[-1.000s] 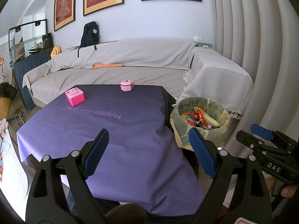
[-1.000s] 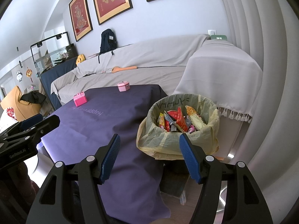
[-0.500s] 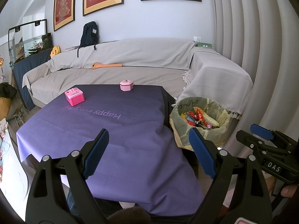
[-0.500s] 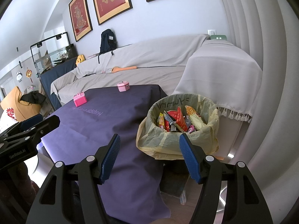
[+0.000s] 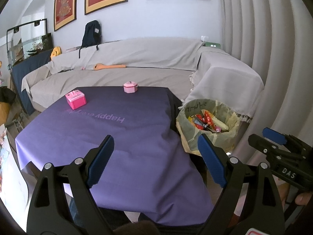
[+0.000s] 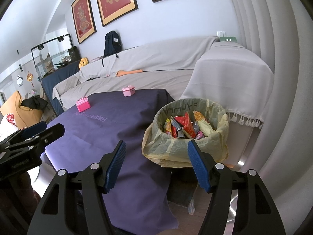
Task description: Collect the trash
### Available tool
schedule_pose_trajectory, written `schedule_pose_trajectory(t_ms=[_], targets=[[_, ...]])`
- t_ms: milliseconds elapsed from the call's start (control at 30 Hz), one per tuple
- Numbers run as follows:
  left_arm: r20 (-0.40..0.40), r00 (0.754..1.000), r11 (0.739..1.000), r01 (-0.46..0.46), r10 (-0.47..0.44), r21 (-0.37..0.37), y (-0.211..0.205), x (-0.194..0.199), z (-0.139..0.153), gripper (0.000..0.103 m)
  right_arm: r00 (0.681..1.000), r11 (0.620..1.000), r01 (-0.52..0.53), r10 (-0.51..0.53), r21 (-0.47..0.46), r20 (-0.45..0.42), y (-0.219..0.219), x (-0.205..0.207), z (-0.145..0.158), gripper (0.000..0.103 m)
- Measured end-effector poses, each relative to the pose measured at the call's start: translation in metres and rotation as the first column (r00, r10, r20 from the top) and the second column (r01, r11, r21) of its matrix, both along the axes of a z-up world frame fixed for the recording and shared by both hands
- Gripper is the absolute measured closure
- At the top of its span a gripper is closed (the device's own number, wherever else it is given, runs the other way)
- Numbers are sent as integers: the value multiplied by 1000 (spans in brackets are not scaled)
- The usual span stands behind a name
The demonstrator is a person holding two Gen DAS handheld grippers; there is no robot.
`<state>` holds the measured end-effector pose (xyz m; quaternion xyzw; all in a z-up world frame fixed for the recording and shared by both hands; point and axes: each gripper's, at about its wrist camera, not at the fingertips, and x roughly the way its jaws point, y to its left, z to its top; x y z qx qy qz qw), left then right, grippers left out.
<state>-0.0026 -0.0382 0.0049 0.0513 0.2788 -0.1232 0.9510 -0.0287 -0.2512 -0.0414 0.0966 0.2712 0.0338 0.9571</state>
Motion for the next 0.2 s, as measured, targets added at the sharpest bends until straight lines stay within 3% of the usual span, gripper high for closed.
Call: schedule_pose_trajectory(t_ms=[200], targets=[[-37,994,995,-100,101,26,21,34,-7,20,1000,1000,-22,23,7,-18,4,13,-5,38]])
